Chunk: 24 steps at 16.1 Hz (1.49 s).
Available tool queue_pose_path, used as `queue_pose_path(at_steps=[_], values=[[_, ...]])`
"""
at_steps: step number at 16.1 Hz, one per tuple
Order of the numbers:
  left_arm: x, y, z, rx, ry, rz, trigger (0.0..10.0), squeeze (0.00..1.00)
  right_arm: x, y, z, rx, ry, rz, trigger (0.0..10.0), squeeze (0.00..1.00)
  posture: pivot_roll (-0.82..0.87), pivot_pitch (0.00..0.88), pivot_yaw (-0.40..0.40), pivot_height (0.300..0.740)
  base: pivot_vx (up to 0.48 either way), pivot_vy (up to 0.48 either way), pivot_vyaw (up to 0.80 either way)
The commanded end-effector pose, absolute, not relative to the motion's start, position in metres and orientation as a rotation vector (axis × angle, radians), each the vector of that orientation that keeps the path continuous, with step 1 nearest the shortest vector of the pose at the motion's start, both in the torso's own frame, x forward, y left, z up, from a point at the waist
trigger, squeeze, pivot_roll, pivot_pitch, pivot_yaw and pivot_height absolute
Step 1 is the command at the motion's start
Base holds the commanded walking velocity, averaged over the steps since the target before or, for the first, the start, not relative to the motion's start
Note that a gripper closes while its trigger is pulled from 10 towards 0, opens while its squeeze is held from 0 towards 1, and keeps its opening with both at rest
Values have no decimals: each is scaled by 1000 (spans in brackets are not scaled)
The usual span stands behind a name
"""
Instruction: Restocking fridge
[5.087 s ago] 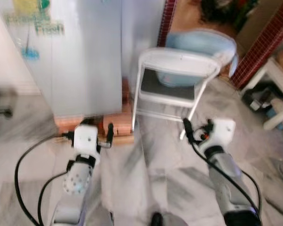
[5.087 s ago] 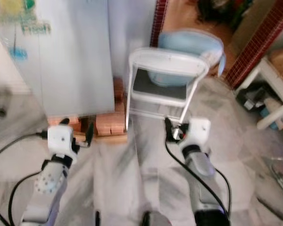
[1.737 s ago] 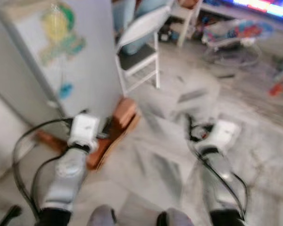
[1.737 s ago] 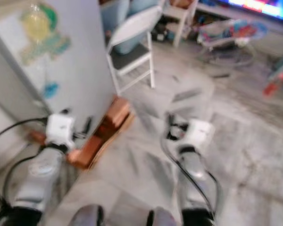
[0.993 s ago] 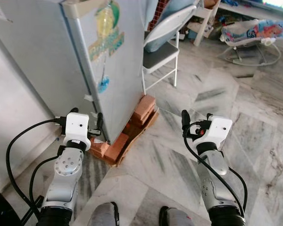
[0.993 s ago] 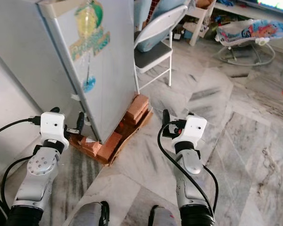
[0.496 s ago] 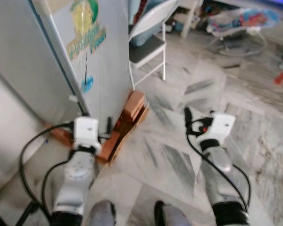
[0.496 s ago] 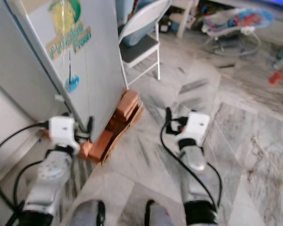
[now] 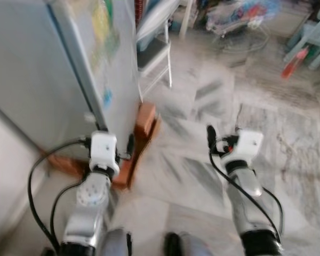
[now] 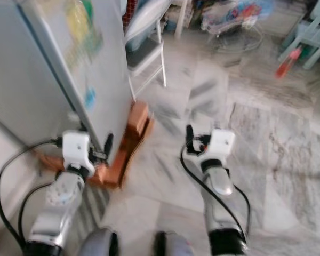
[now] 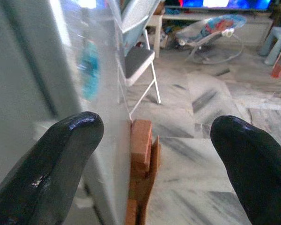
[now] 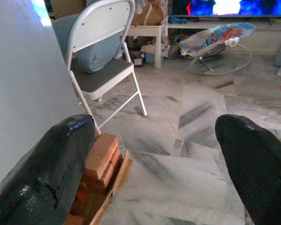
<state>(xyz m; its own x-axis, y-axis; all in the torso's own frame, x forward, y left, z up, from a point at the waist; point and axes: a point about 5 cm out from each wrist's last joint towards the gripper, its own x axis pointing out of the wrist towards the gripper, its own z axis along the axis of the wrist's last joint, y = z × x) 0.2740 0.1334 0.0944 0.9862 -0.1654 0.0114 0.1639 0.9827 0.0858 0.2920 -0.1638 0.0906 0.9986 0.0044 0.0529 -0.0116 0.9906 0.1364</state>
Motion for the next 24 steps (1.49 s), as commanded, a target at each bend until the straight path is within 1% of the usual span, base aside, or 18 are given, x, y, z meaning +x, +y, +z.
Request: queue_pose_path(at_steps=[1,4,7,9,15,17,18,21,22,24], values=[[273,137,95,96,-19,-165,10000,0,293,-159,92,144,-58,24,10000,0,131,176,-58,740,349,0,0],[273,136,96,86,-22,-169,10000,0,293,-157,92,141,-59,33,10000,0,137,170,-66,740,386,86,0],[273,136,95,94,-21,-172,10000,0,294,-157,92,140,-57,36,10000,0,138,171,-68,740,0,0,0],[272,133,94,76,-12,-208,10000,0,294,-157,91,139,-53,39,10000,0,139,171,-70,740,0,0,0],[274,129,95,60,-9,-244,10000,0,293,-157,91,132,-45,39,10000,0,136,175,-72,740,0,0,-800],[279,131,96,73,-17,-216,10000,0,290,-157,90,110,-36,51,10000,0,130,179,-74,740,0,0,-800],[280,132,97,81,-21,-193,10000,0,288,-157,89,107,-28,54,10000,0,124,182,-74,740,0,0,0],[286,149,97,103,-20,-53,10000,0,274,-159,86,107,1,65,10000,0,113,191,-78,740,0,0,0],[288,155,99,134,-31,0,10000,0,271,-159,85,102,8,69,10000,0,106,193,-78,740,0,0,0],[293,157,100,110,-29,7,10000,0,269,-161,84,100,18,65,10000,0,99,195,-80,740,0,0,0]])
